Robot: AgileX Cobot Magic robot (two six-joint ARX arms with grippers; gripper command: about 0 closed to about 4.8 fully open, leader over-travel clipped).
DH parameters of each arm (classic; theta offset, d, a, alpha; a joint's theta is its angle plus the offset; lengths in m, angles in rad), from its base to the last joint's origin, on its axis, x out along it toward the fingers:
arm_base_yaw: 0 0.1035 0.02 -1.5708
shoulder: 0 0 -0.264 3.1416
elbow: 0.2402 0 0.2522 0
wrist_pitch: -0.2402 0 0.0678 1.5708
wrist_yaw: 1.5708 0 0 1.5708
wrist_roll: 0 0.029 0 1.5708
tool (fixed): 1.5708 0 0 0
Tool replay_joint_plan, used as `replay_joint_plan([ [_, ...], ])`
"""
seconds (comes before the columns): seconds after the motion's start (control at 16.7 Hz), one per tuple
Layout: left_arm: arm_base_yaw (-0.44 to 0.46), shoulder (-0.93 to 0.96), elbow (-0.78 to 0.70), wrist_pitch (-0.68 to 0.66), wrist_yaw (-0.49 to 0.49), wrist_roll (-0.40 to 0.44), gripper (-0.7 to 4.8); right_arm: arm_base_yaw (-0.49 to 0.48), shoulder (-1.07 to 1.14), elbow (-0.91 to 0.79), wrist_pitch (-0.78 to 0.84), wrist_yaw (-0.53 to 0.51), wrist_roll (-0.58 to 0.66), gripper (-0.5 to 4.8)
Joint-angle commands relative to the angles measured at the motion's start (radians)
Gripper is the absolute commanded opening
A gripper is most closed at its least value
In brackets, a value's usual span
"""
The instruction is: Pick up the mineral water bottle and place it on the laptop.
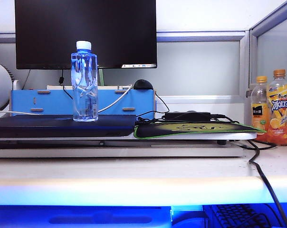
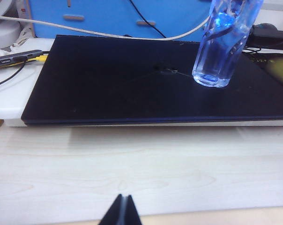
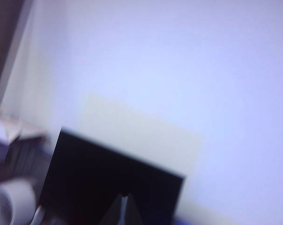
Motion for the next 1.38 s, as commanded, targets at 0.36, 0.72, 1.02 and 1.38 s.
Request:
replay_joint_plan([
  [0.36, 0.0, -0.002, 0.0, -0.006, 0.006, 0.002, -0.02, 0.006, -0.322, 0.0, -0.446, 0.327, -0.134, -0.05],
  [0.72, 0.0, -0.002, 0.0, -0.006, 0.007, 0.002, -0.02, 0.011, -0.406, -0.217, -0.652, 0.418, -0.07, -0.05],
  [1.02, 0.0, -0.002, 0.0, -0.006, 0.007, 0.002, -0.02, -0.063, -0.693, -1.091, 0.268, 0.349, -0.1, 0.01],
  [1.38, 0.001, -0.002, 0.0, -0.006, 0.007, 0.002, -0.02, -0.389, -1.004, -1.675, 0.375, 0.034, 0.117, 0.04],
])
